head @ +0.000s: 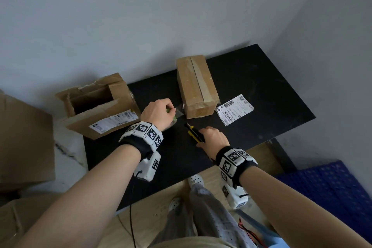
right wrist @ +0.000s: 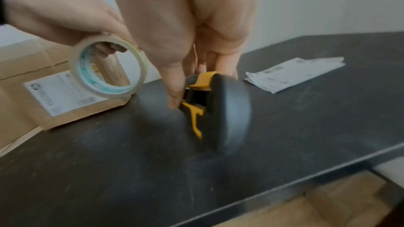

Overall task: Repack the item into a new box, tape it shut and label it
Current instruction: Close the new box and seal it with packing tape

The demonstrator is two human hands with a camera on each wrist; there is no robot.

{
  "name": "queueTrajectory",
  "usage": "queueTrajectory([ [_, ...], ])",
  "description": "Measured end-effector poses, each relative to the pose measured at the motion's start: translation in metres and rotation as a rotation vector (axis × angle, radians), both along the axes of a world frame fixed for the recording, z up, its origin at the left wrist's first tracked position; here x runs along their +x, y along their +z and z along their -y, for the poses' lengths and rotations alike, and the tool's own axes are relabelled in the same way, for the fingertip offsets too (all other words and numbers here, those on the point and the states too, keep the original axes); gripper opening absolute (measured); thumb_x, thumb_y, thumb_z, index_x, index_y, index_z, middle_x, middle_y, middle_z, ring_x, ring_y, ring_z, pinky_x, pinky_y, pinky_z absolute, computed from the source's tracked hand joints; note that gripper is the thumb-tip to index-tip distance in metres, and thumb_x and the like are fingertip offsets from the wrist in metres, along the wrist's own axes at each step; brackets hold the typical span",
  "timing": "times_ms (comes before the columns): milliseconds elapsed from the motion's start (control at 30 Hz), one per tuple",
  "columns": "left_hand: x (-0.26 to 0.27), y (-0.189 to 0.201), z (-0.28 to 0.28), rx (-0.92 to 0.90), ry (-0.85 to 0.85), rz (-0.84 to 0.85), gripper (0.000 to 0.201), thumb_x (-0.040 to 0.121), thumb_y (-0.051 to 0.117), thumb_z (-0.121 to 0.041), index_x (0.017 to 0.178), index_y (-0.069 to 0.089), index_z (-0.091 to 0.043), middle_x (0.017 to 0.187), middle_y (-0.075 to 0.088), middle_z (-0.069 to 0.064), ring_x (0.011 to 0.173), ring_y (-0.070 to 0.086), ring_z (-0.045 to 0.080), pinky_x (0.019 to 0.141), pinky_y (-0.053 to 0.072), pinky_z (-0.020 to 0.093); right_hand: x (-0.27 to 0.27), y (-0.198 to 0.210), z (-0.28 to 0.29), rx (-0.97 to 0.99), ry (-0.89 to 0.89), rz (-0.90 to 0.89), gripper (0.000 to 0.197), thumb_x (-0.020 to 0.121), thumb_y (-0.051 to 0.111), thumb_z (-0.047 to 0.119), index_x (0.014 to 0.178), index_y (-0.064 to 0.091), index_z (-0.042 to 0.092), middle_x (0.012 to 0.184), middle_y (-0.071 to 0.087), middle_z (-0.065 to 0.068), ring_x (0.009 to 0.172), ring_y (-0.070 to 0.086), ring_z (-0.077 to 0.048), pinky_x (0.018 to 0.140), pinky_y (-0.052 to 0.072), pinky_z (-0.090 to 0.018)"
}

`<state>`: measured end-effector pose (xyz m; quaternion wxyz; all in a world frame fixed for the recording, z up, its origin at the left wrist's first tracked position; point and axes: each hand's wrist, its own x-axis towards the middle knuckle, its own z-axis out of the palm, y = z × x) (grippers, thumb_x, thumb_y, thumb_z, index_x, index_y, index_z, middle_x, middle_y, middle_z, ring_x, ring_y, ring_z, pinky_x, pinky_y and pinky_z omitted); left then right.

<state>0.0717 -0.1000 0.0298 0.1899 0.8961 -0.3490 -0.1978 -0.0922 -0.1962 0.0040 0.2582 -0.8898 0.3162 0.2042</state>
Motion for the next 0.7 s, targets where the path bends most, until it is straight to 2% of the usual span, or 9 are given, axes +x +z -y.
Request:
queueTrajectory([
  [133,-0.001,-0.002,-0.005,-0.034,-0.012,-0.002,0.013,0.091,0.056,-0.030,0.095,0.063,-0.021,0.090,0.067,0.000,0.083,0.064,0.018,0.071,0.054,0.037,0.003,-0.014,0.003,0.125,-0.101,0.052,0.050,0.087,0.063,0.026,0.134,0.048,0.020,0.124,0.052,-0.005,0.114,0.052,-0.022,0.094,0.044,-0.033],
  [267,-0.007,-0.004,-0.010,-0.057,-0.001,0.003,0.013,0.090,0.057,-0.030,0.095,0.063,-0.020,0.089,0.068,0.000,0.081,0.064,0.017,0.068,0.054,0.035,0.003,-0.026,0.003,0.183,-0.124,0.024,0.051,0.089,0.060,0.028,0.137,0.044,0.017,0.129,0.048,-0.006,0.117,0.050,-0.023,0.094,0.043,-0.031],
  [467,-0.013,-0.007,-0.012,-0.067,-0.001,0.018,0.012,0.090,0.057,-0.032,0.093,0.062,-0.022,0.087,0.068,0.000,0.080,0.065,0.017,0.064,0.053,0.033,-0.001,-0.036,0.004,0.133,-0.076,0.048,0.051,0.092,0.055,0.022,0.139,0.039,0.015,0.133,0.044,-0.008,0.118,0.050,-0.025,0.097,0.043,-0.033],
  [633,-0.015,-0.008,-0.010,-0.057,-0.008,0.016,0.012,0.091,0.056,-0.034,0.094,0.061,-0.023,0.088,0.068,0.000,0.081,0.064,0.018,0.066,0.055,0.037,-0.004,-0.035,0.008,0.101,-0.045,0.074,0.052,0.092,0.052,0.018,0.141,0.035,0.013,0.136,0.041,-0.007,0.122,0.046,-0.024,0.100,0.042,-0.034],
  [700,-0.016,-0.008,-0.010,-0.051,-0.021,0.017,0.012,0.090,0.056,-0.033,0.094,0.061,-0.023,0.088,0.068,0.000,0.081,0.064,0.017,0.066,0.055,0.036,-0.005,-0.028,0.009,0.063,-0.021,0.165,0.046,0.092,0.050,0.017,0.138,0.040,0.012,0.132,0.046,-0.007,0.120,0.048,-0.025,0.097,0.044,-0.036],
])
